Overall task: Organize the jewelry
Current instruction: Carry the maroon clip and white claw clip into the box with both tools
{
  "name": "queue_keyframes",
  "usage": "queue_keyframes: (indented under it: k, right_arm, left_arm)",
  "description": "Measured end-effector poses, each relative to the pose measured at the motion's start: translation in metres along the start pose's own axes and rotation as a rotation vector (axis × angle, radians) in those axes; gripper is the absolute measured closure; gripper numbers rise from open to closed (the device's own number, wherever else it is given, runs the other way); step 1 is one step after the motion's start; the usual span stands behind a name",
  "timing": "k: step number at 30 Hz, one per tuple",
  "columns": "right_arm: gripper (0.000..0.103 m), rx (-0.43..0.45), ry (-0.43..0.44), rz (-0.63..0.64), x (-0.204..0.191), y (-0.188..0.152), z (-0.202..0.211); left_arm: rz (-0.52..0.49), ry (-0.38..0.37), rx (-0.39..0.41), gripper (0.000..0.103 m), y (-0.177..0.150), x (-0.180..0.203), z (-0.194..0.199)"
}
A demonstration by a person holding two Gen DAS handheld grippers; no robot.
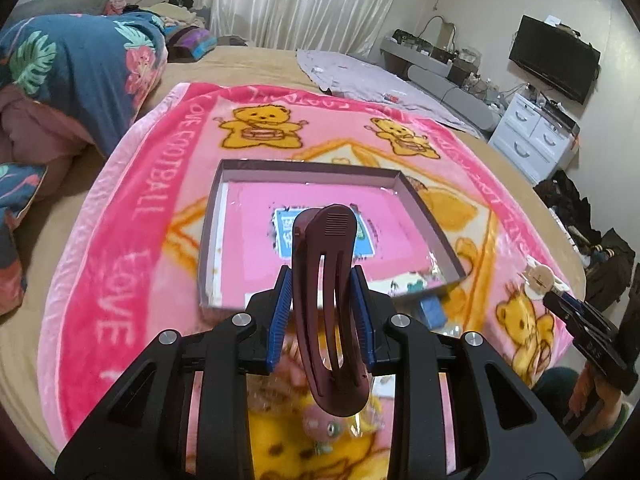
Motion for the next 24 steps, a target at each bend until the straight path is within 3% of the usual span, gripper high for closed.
queue_keyframes:
  k: [14, 24]
  right_arm:
    - [0.072, 0.064, 0.045, 0.051, -0.037, 0.039, -0.002]
    - [0.072, 0.089, 0.118, 0.115, -0.084, 0.063, -0.017]
  left_arm:
    - [-0.007, -0.025, 0.009, 0.082, 0.035, -0.007, -0.033]
    - [0.049, -0.018, -0.005, 0.082, 0.038, -0.043, -0.053]
Point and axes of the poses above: each gripper's, at about its wrist camera, not at the fingertips, and z roughly against the way its jaws point, x to its right, y to its top, the point moved 3 cm from there along -z, roughly the way its jaws point, and after that the axes turned 15 degrees about -y, right-handed, at the moved point
